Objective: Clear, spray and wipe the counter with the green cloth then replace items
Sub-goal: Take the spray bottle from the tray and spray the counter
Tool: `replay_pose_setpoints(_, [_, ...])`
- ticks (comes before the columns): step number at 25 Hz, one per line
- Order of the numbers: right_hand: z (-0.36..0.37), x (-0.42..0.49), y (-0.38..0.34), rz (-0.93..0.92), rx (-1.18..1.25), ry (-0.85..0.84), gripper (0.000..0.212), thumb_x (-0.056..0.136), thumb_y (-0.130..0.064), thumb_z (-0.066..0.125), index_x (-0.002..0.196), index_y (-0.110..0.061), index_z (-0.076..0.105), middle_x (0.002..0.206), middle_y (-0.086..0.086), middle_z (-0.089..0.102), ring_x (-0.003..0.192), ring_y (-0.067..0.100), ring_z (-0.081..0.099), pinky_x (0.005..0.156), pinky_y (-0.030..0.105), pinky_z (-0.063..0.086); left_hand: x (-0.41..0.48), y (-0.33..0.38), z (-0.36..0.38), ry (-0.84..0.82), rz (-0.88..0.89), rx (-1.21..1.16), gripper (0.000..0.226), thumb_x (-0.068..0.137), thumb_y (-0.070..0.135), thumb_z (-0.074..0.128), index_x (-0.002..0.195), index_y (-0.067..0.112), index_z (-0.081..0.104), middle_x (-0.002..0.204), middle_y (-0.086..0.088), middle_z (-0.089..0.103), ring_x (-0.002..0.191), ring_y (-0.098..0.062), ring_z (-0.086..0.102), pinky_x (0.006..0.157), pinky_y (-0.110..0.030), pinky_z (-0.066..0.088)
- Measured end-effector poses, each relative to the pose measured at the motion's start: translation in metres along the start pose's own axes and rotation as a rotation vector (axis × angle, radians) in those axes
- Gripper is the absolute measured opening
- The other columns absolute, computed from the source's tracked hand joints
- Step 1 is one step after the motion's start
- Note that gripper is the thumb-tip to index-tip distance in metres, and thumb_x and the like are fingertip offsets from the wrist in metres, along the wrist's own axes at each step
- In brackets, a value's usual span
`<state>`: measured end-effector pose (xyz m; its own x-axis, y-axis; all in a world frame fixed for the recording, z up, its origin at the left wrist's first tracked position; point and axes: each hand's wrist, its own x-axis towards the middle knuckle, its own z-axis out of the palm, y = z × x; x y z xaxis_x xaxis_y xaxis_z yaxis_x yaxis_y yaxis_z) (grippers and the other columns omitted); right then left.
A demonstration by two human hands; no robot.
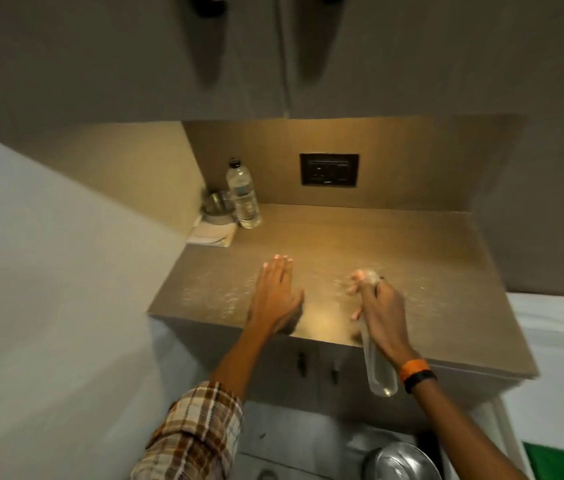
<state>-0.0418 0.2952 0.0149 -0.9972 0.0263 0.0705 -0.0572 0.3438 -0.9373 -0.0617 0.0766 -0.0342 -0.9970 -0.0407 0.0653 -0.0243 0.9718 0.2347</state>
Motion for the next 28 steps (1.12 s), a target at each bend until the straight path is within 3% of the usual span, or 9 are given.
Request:
replay_pose_setpoints(2, [0.065,-0.014,-0.017,-0.049,-0.109,-0.166,0.051,0.105,-0.046,0.04,0.084,-0.013,0.073,0.087,0.002,0.076,0.05,0.011,0.067,0.051,0.025,0.055,-0.013,-0.08,-0.019,0.048,-0.143,0.024,0.065,0.102,0.047,0.033,0.157,0.013,0.022,0.166,-0.01,0.022,0.155,-0.026,0.015,0.127,-0.047,0.013])
replay_pose_setpoints(4, [0.12,-0.026,-0.035,-0.115,-0.207,-0.293,0.061,0.106,-0.048,0.037,0.08,-0.008,0.074,0.082,0.009,0.076,0.056,0.016,0.069,0.066,0.039,0.058,-0.025,-0.147,-0.036,0.084,-0.219,0.028,0.06,0.104,0.04,0.038,0.155,0.012,0.029,0.164,-0.011,0.028,0.153,-0.027,0.021,0.127,-0.044,0.013])
replay_pose_setpoints(9, [0.198,-0.014,-0.059,-0.161,-0.445,-0.374,0.063,0.108,-0.044,0.03,0.088,0.004,0.067,0.082,0.025,0.072,0.069,0.039,0.068,0.074,0.051,0.055,-0.021,-0.243,-0.048,0.04,-0.112,-0.005,0.054,0.105,0.027,0.039,0.153,0.003,0.032,0.161,-0.016,0.033,0.151,-0.031,0.027,0.125,-0.042,0.023])
replay_pose_setpoints(12, [0.194,0.034,-0.074,-0.09,-0.44,-0.113,0.054,0.109,-0.032,0.028,0.1,0.005,0.065,0.091,0.032,0.069,0.081,0.046,0.068,0.076,0.059,0.057,-0.009,-0.249,-0.042,-0.006,-0.037,-0.032,0.055,0.106,0.032,0.036,0.154,0.008,0.029,0.162,-0.011,0.03,0.152,-0.026,0.025,0.126,-0.044,0.021])
replay_pose_setpoints(14, [0.177,0.067,-0.085,-0.023,-0.278,0.116,0.055,0.109,-0.035,0.029,0.088,0.006,0.06,0.085,0.035,0.067,0.072,0.049,0.067,0.062,0.061,0.057,-0.002,-0.247,-0.038,-0.011,0.004,-0.023,0.055,0.106,0.036,0.032,0.155,0.012,0.027,0.164,-0.008,0.028,0.153,-0.024,0.023,0.126,-0.045,0.02])
replay_pose_setpoints(16, [0.157,0.091,-0.088,0.041,-0.324,0.234,0.058,0.107,-0.041,0.032,0.084,0.004,0.061,0.083,0.031,0.069,0.072,0.047,0.069,0.063,0.061,0.058,0.006,-0.246,-0.034,-0.022,0.059,-0.021,0.056,0.106,0.039,0.03,0.156,0.014,0.025,0.165,-0.006,0.026,0.153,-0.022,0.022,0.127,-0.043,0.019])
replay_pose_setpoints(22, [0.13,0.044,-0.052,0.093,-0.521,-0.06,0.053,0.106,-0.04,0.04,0.068,-0.011,0.063,0.075,0.018,0.075,0.039,0.008,0.06,0.048,0.032,0.06,0.028,-0.215,-0.023,-0.025,0.219,-0.092,0.056,0.105,0.038,0.033,0.154,0.01,0.03,0.162,-0.01,0.031,0.152,-0.022,0.025,0.127,-0.04,0.016])
replay_pose_setpoints(25, [0.124,0.003,-0.027,0.155,-0.612,-0.176,0.057,0.105,-0.041,0.041,0.06,-0.011,0.057,0.084,0.024,0.075,0.05,0.02,0.056,0.064,0.047,0.061,0.038,-0.197,-0.018,-0.058,0.224,-0.083,0.06,0.105,0.042,0.031,0.155,0.01,0.026,0.164,-0.01,0.028,0.153,-0.023,0.021,0.127,-0.043,0.015])
replay_pose_setpoints(28, [0.107,-0.006,-0.018,0.22,-0.642,-0.139,0.066,0.105,-0.042,0.041,0.07,0.009,0.063,0.088,0.031,0.074,0.057,0.033,0.063,0.07,0.052,0.061,0.048,-0.177,-0.015,-0.102,0.243,-0.057,0.063,0.105,0.045,0.027,0.157,0.009,0.021,0.165,-0.01,0.023,0.154,-0.023,0.017,0.128,-0.043,0.013])
